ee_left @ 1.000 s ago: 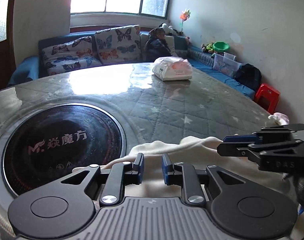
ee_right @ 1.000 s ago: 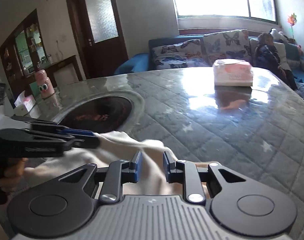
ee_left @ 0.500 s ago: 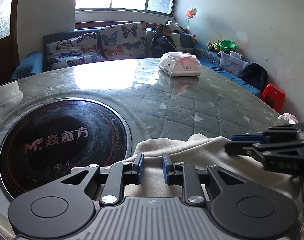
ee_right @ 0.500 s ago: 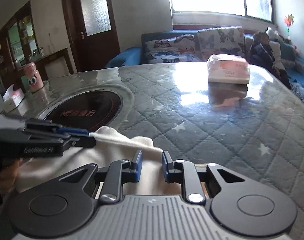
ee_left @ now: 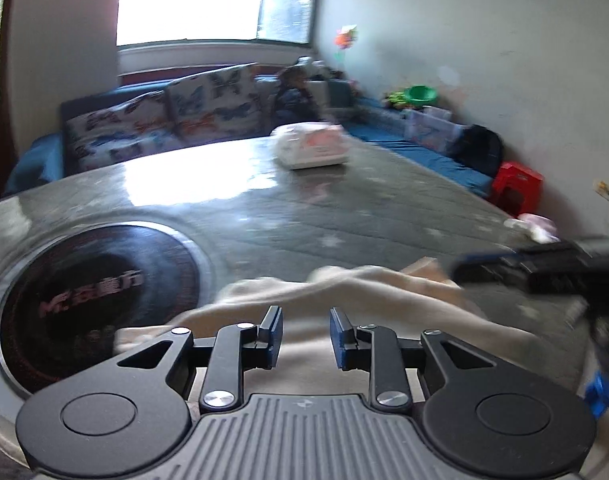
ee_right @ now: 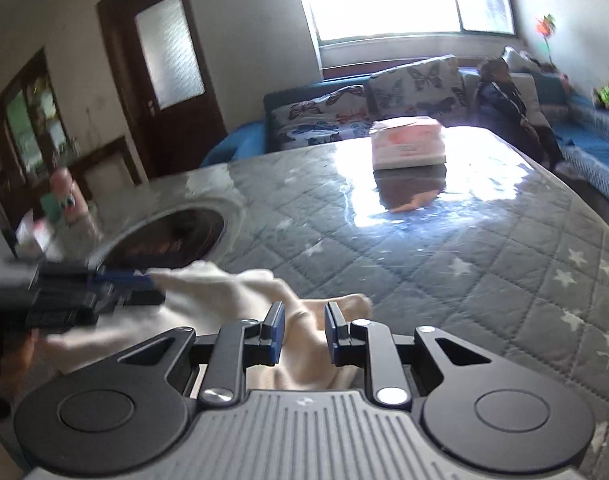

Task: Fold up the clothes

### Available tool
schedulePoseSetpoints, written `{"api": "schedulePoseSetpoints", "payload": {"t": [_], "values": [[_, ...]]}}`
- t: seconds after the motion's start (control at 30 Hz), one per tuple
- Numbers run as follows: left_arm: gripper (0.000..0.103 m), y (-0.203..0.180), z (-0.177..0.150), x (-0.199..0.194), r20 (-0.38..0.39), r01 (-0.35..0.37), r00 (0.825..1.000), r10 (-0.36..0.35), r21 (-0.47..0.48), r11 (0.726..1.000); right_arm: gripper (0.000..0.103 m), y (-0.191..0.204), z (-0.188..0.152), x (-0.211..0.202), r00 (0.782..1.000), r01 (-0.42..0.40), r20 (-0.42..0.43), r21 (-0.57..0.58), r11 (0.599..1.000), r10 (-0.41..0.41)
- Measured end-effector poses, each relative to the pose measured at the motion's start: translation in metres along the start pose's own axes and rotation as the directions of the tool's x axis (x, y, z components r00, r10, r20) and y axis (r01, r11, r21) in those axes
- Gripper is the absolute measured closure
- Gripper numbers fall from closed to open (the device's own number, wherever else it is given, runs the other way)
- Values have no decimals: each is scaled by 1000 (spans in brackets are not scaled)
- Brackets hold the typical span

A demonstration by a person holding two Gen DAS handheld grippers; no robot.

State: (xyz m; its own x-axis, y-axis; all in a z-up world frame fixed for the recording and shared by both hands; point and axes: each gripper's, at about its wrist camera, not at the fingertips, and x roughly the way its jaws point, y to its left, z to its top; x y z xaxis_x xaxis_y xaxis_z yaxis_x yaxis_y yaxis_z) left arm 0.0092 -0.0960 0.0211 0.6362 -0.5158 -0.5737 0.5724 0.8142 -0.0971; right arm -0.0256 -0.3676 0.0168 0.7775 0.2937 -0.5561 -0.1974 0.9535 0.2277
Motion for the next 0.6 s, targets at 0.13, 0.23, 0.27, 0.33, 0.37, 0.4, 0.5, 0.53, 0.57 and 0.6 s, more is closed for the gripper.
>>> {"api": "schedulePoseSetpoints", "payload": {"t": [0.13,0.23,0.27,0.33,0.37,0.4,0.5,0.53,0.57,0.6], "values": [[75,-31,-5,-1,-2,94,996,-94,67,993,88,-6,-5,-3,999,24,-23,-16,1000,-24],[75,-54,-9,-2,-9,163,987,-163,115,980,88,-5,-14,-1,999,12,-46,-27,1000,-13],[75,-60,-11,0,-15,181,984,-180,128,975,88,-4,-16,1,999,10,-50,-25,1000,-12],[75,-68,-14,2,-25,207,978,-205,143,968,88,-3,-18,6,998,12,-56,-22,1000,-13],[75,-72,-15,4,-30,220,976,-218,150,964,88,-3,-19,9,998,10,-59,-20,1000,-11],[75,-75,-17,5,-35,233,973,-230,157,960,88,-3,-19,11,998,8,-62,-19,1000,-9],[75,-82,-19,9,-47,261,965,-256,178,949,93,-2,-19,17,998,0,-68,-25,1000,-2],[75,-84,-20,10,-51,267,964,-262,183,946,97,-1,-19,18,998,1,-65,-28,1000,-3],[75,-85,-21,12,-56,273,962,-267,188,943,99,0,-18,17,998,6,-57,-36,999,-8],[74,-86,-21,14,-61,276,961,-269,191,942,99,1,-17,16,999,13,-48,-45,999,-15]]}}
